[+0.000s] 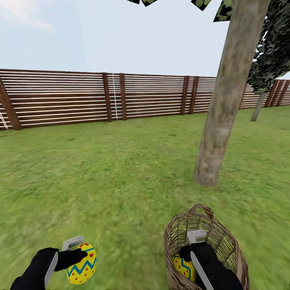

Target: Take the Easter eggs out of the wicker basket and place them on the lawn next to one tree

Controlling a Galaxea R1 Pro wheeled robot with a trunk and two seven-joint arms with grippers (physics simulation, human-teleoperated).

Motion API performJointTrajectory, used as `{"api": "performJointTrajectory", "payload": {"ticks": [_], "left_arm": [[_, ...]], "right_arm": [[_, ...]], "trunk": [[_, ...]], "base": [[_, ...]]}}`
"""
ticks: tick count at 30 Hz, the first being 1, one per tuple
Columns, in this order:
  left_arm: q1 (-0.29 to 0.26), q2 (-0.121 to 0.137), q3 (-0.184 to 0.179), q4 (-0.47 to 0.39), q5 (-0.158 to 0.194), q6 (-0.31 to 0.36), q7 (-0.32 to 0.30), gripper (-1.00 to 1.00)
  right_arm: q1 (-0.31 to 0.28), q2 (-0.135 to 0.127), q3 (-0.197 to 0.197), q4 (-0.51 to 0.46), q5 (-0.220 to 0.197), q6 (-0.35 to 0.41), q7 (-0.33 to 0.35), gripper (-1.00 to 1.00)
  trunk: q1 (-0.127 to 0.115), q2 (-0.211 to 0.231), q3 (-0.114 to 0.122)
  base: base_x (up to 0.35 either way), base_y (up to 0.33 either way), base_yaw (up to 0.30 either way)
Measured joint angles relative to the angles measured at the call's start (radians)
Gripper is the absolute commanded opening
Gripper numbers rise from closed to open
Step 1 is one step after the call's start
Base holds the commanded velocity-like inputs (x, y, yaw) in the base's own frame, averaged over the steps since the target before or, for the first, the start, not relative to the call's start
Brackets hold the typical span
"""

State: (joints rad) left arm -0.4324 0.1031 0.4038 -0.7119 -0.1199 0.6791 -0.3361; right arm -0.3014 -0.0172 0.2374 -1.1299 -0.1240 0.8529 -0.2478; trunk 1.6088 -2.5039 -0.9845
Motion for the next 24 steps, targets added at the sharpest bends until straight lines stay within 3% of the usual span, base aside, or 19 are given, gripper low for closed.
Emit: {"api": "performJointTrajectory", "payload": {"ticks": [3, 10, 18, 24], "left_arm": [[0.0, 0.0, 0.0, 0.0, 0.0, 0.0, 0.0, -1.0], [0.0, 0.0, 0.0, 0.0, 0.0, 0.0, 0.0, -1.0], [0.0, -0.001, 0.0, 0.0, 0.0, 0.0, 0.0, -1.0], [0.0, 0.0, 0.0, 0.0, 0.0, 0.0, 0.0, -1.0]], "right_arm": [[0.0, 0.0, 0.001, 0.0, 0.0, 0.0, 0.0, 1.0], [0.0, 0.0, 0.002, -0.001, 0.0, 0.0, 0.0, 1.0], [0.0, 0.0, 0.003, -0.001, 0.001, 0.0, 0.0, 1.0], [0.0, 0.0, 0.003, -0.001, 0.001, 0.0, 0.0, 1.0]], "trunk": [[0.001, -0.001, -0.012], [0.001, -0.001, -0.012], [0.005, -0.003, -0.043], [0.005, -0.003, -0.043]], "base": [[0.0, 0.0, 0.0], [0.0, 0.0, 0.0], [0.0, 0.0, 0.0], [0.0, 0.0, 0.0]]}}
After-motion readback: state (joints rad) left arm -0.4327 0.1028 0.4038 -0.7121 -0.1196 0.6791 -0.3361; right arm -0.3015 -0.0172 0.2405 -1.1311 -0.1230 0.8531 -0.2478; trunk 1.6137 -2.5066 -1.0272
